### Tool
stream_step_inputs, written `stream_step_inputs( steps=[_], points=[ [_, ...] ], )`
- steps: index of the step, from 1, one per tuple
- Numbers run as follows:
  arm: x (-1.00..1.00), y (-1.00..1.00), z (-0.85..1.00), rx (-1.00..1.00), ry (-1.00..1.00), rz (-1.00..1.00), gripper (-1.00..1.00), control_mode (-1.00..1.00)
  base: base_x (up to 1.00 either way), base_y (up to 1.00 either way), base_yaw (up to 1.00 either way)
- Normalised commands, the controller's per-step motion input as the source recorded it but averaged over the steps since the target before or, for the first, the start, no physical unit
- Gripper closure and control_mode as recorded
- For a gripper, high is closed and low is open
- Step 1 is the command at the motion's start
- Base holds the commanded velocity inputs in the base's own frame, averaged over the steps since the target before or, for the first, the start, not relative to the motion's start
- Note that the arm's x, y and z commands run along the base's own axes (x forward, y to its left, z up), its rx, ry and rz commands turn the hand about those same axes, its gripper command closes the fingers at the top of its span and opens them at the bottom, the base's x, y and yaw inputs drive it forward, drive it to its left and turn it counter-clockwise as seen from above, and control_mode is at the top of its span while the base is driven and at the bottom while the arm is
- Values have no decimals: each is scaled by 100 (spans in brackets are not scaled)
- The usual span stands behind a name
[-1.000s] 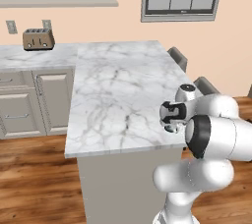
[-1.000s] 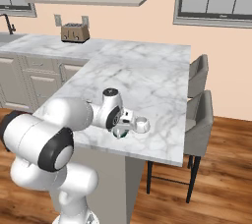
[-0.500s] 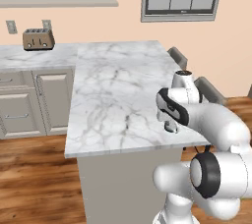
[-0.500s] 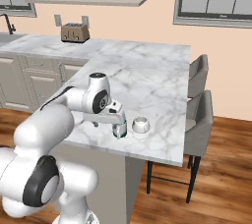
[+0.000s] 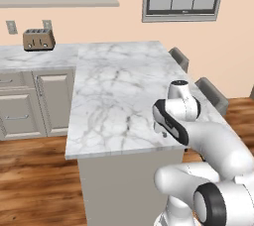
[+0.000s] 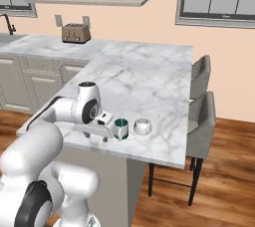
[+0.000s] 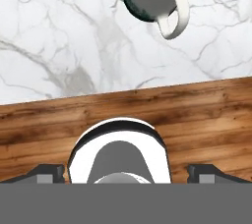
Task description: Clear the mugs and bowl far away from the sink.
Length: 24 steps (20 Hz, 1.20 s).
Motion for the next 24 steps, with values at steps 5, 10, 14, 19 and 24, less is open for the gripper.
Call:
stream_step_inputs(
  steps=[5, 10, 14, 19, 24],
  points=[
    [0, 0, -4, 0, 4, 0, -100, -100, 0, 0, 0],
    [0, 5, -17, 3, 5, 0, -100, 100, 0, 21, -1],
    [0, 0, 0, 0, 0, 0, -100, 100, 0, 81, -2],
    [0, 0, 0, 0, 0, 0, -100, 100, 0, 100, 0],
    [0, 0, 0, 0, 0, 0, -100, 100, 12, 100, 0]
  ],
)
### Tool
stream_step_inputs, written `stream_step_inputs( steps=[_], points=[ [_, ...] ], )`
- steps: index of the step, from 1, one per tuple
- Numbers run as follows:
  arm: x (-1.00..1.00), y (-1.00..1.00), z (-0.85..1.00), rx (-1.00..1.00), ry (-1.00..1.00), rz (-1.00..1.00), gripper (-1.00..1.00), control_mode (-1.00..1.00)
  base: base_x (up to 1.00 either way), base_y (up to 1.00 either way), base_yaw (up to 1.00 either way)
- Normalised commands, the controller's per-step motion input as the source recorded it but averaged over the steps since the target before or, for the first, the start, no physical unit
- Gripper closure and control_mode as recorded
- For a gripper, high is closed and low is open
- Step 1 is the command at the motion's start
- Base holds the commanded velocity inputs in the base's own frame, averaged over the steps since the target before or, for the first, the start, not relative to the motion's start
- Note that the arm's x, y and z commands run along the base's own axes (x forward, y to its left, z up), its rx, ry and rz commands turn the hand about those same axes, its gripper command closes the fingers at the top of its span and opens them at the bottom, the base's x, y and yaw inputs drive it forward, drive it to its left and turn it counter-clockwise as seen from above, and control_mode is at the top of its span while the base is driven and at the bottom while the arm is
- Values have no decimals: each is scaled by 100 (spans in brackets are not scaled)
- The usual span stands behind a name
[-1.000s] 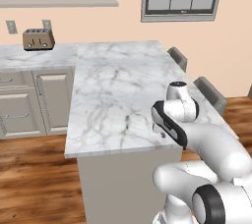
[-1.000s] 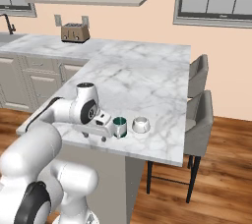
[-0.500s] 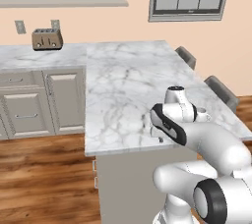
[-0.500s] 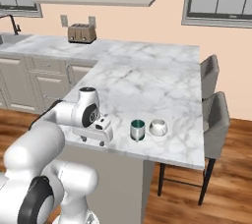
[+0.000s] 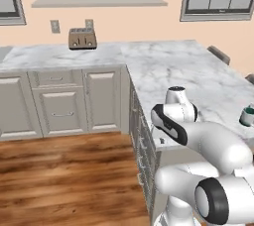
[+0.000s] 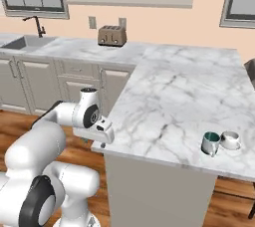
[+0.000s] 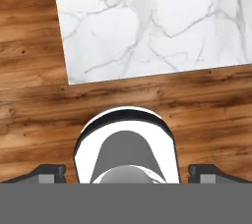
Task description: Clear the mugs and bowl far away from the sink.
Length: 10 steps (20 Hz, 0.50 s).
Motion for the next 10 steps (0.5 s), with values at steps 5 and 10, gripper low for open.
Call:
stream_step_inputs(
  steps=[5, 10],
  points=[
    [0, 0, 0, 0, 0, 0, -100, 100, 13, 100, -1],
    [0, 0, 0, 0, 0, 0, -100, 100, 22, 100, -1]
  ],
)
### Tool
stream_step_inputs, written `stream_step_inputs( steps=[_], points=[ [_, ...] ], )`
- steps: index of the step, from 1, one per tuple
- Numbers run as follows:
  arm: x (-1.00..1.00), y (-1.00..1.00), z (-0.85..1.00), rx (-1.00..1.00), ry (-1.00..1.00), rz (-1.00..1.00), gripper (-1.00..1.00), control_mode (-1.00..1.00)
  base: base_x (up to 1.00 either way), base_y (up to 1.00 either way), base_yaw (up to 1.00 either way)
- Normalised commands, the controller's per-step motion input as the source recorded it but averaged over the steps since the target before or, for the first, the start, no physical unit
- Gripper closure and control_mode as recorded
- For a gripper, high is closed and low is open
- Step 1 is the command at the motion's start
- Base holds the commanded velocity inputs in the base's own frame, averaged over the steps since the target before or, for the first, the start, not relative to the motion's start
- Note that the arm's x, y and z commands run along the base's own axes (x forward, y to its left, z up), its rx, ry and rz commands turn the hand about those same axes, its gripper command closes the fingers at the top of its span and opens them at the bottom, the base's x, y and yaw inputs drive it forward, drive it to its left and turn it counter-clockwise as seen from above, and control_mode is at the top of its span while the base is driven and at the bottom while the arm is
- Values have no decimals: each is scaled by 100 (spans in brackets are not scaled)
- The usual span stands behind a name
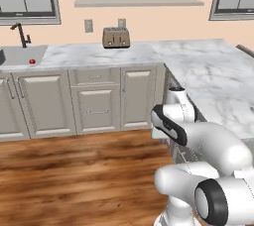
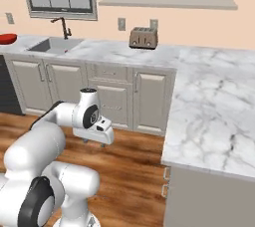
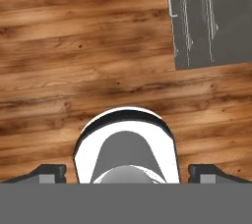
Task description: Clear the mugs and bowl far away from the sink.
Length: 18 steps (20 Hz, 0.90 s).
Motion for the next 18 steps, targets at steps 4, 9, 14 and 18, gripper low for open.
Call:
stream_step_inputs(
  steps=[4, 9, 14, 18],
  points=[
    [0, 0, 0, 0, 0, 0, -100, 100, 69, 96, 0],
    [0, 0, 0, 0, 0, 0, -100, 100, 97, 44, 14],
    [0, 0, 0, 0, 0, 0, -100, 100, 100, 43, 9],
    [0, 0, 0, 0, 0, 0, -100, 100, 98, 69, 1]
  ],
)
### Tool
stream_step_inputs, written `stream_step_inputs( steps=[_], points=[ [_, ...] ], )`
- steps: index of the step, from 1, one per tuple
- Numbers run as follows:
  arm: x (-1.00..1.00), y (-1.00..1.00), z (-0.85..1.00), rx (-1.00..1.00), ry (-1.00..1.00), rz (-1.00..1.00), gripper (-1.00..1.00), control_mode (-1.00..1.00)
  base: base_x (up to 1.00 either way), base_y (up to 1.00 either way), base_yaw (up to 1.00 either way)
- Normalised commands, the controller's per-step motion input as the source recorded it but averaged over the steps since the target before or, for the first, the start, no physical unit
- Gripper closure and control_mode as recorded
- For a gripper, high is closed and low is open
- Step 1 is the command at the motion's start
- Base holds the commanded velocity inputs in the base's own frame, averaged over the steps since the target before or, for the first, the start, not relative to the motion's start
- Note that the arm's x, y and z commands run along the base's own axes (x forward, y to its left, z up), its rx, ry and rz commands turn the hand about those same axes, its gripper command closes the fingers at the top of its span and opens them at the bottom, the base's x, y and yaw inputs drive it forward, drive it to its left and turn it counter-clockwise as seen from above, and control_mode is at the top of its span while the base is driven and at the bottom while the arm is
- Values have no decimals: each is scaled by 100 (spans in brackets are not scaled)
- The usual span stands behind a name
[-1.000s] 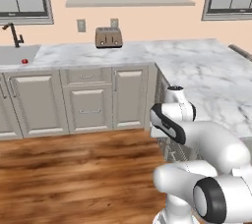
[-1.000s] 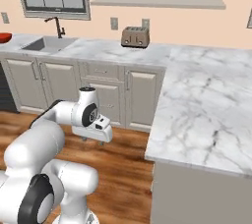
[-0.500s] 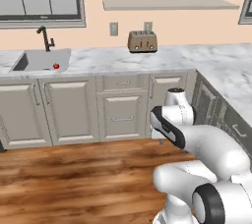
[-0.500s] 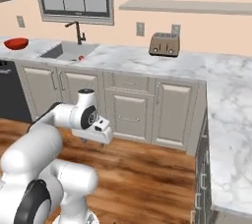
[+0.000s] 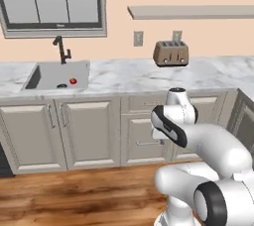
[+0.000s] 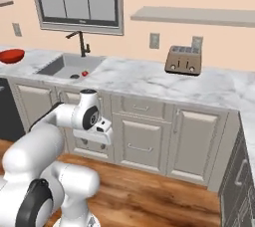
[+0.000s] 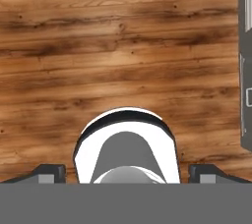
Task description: Clear the mugs and bowl far away from the sink.
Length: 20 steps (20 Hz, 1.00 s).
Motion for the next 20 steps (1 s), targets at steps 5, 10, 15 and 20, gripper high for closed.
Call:
stream_step_inputs(
  steps=[5, 10, 15, 20],
  points=[
    [0, 0, 0, 0, 0, 0, -100, 100, 85, 85, -2],
    [0, 0, 0, 0, 0, 0, -100, 100, 72, 99, -12],
    [0, 0, 0, 0, 0, 0, -100, 100, 62, 100, -15],
    [0, 0, 0, 0, 0, 0, -100, 100, 56, 100, -13]
  ],
)
